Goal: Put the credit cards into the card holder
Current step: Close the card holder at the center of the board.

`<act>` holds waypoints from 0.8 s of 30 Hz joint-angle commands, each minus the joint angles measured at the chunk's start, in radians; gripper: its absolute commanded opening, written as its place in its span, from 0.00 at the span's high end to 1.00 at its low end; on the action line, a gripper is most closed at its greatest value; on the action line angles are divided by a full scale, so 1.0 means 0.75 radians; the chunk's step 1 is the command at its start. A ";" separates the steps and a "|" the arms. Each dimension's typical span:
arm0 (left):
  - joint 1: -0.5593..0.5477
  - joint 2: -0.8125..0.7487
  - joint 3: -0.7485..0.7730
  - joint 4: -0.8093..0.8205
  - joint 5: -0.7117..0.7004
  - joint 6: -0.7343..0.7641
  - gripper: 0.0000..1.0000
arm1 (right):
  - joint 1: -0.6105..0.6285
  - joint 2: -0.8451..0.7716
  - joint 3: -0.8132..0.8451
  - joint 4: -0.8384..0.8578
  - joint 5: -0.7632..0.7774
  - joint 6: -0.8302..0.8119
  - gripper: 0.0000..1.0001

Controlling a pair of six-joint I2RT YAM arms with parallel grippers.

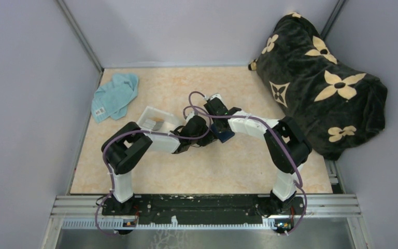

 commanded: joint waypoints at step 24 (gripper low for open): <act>0.004 0.066 -0.010 -0.122 -0.020 0.032 0.75 | 0.025 0.029 0.009 -0.012 0.014 0.010 0.99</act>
